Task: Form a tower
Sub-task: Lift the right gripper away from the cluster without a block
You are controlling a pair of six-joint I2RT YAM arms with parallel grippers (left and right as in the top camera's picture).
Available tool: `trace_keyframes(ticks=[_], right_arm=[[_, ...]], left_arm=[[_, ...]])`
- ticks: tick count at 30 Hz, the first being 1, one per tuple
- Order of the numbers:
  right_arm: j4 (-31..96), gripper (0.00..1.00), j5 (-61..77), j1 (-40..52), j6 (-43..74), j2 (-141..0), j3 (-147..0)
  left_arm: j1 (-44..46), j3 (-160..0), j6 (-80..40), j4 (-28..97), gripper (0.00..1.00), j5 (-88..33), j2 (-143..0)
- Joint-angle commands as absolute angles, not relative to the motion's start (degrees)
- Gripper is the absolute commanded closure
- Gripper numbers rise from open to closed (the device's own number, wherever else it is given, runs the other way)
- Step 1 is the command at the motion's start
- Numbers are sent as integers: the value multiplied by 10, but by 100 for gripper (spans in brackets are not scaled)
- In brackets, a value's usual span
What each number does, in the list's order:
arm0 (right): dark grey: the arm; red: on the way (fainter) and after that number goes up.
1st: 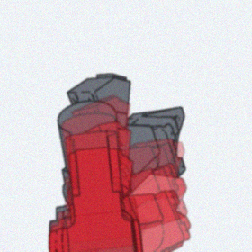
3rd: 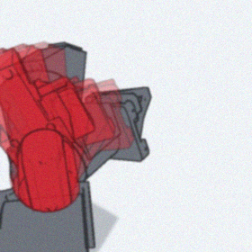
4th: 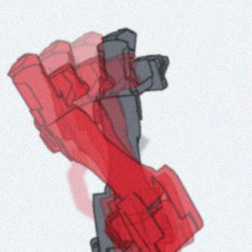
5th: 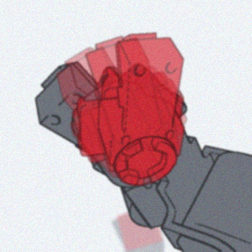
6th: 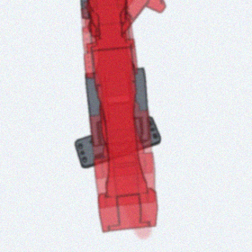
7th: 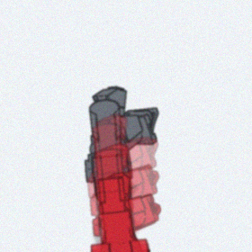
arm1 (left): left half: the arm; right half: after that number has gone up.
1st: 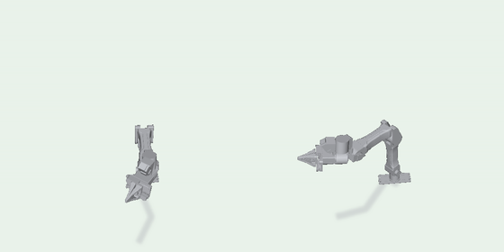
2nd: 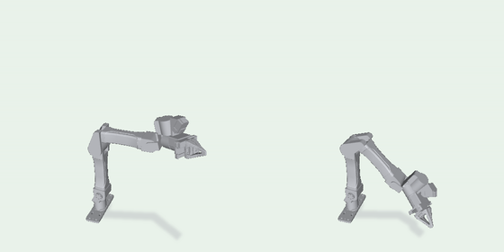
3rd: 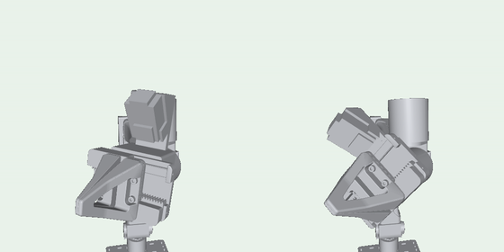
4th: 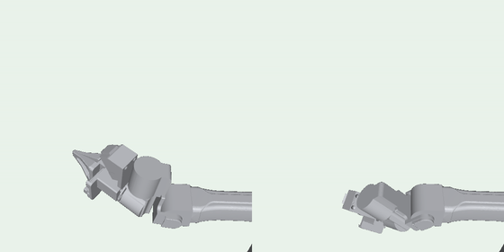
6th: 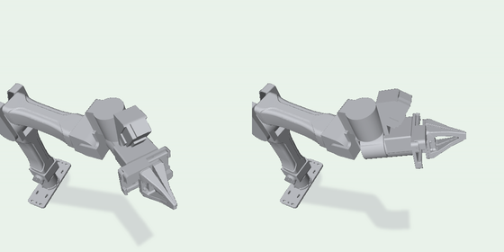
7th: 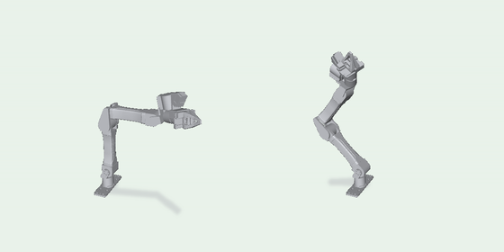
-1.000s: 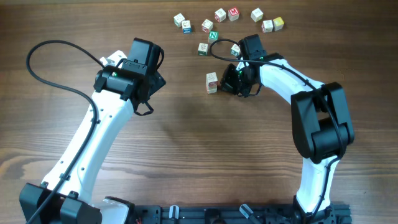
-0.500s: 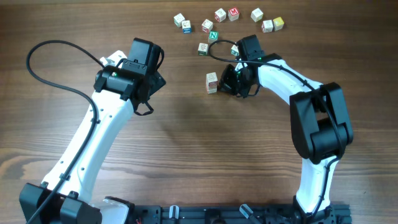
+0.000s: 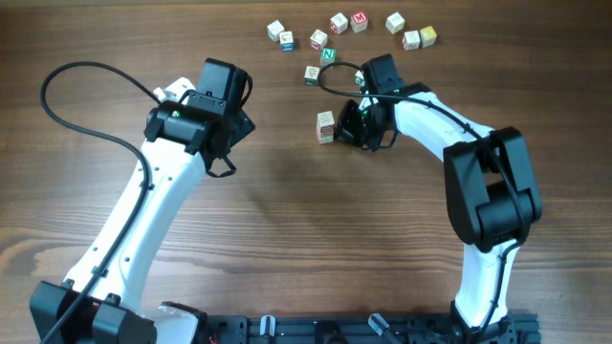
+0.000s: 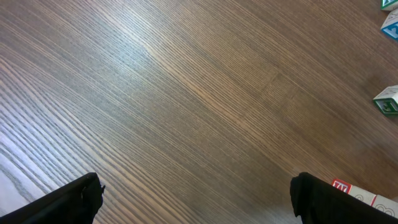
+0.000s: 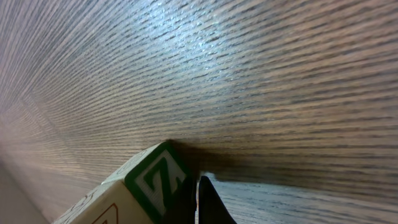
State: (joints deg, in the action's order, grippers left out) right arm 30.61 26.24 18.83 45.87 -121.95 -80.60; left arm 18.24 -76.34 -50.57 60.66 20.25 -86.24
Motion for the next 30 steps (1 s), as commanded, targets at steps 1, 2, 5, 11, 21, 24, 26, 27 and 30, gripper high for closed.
trace_keyframes(ticks=[1, 2, 5, 11, 21, 24, 26, 27, 30], right_arm=[[305, 96, 251, 192, 464, -1236, -801], [305, 96, 252, 192, 464, -1236, -801], [305, 96, 253, 194, 464, -1236, -801], [305, 96, 253, 197, 464, -1236, -801], [305, 96, 253, 198, 464, -1236, -801], [307, 96, 253, 198, 465, -1236, -801], [307, 96, 255, 198, 465, -1236, -801], [307, 96, 255, 198, 464, -1236, -801], [307, 96, 255, 198, 464, -1236, -801]], left_arm=[[179, -760, -517, 607, 0, 204, -865], [179, -760, -517, 607, 0, 204, -865], [179, -760, -517, 607, 0, 204, -865], [179, -760, -517, 607, 0, 204, -865], [179, -760, -517, 607, 0, 204, -865], [179, -760, -517, 607, 0, 204, -865], [179, -760, -517, 607, 0, 204, -865], [179, -760, -517, 607, 0, 204, -865], [179, -760, -517, 607, 0, 204, -865]])
